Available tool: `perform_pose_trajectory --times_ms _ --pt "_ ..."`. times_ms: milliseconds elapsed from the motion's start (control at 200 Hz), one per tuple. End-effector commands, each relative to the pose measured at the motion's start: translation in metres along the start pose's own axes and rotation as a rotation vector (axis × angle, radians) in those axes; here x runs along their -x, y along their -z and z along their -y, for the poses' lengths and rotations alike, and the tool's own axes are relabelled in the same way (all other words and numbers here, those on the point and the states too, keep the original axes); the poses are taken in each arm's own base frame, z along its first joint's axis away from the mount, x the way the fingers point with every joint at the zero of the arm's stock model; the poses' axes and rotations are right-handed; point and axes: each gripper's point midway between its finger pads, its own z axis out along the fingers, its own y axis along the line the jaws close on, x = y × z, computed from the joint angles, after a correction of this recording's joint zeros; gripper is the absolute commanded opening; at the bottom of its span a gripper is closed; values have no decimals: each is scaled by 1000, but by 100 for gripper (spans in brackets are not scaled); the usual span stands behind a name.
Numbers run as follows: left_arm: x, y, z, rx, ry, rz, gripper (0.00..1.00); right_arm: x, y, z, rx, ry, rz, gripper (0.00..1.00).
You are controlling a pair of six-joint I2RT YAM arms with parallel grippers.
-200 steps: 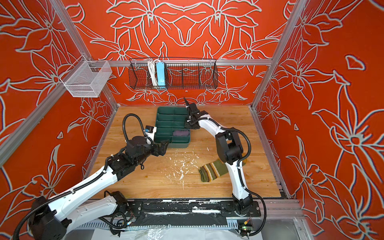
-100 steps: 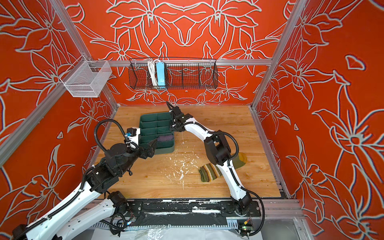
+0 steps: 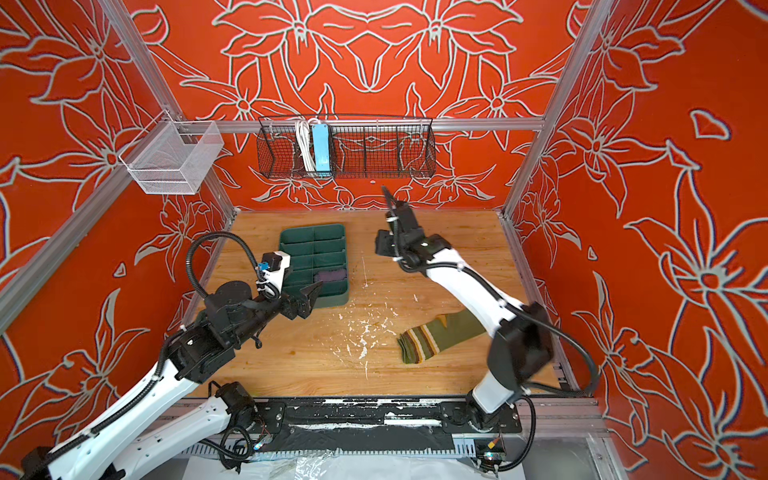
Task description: Roll the socks
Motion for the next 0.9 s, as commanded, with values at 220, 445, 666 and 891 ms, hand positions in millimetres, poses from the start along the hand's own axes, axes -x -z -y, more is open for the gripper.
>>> perform_pose_trajectory --times_ms 220,445,666,891 --pt "-51 -55 102 -309 -163 -144 98 -116 73 182 -411 -319 -111 70" --pt "-76 -71 132 -376 -171 -213 97 -147 52 217 -447 -493 -187 92" --pt "-82 -76 132 -368 -202 -257 98 -163 13 226 -444 -498 -295 93" --pt "-78 -76 115 -278 -243 -231 97 -175 -29 224 -370 -443 -356 93"
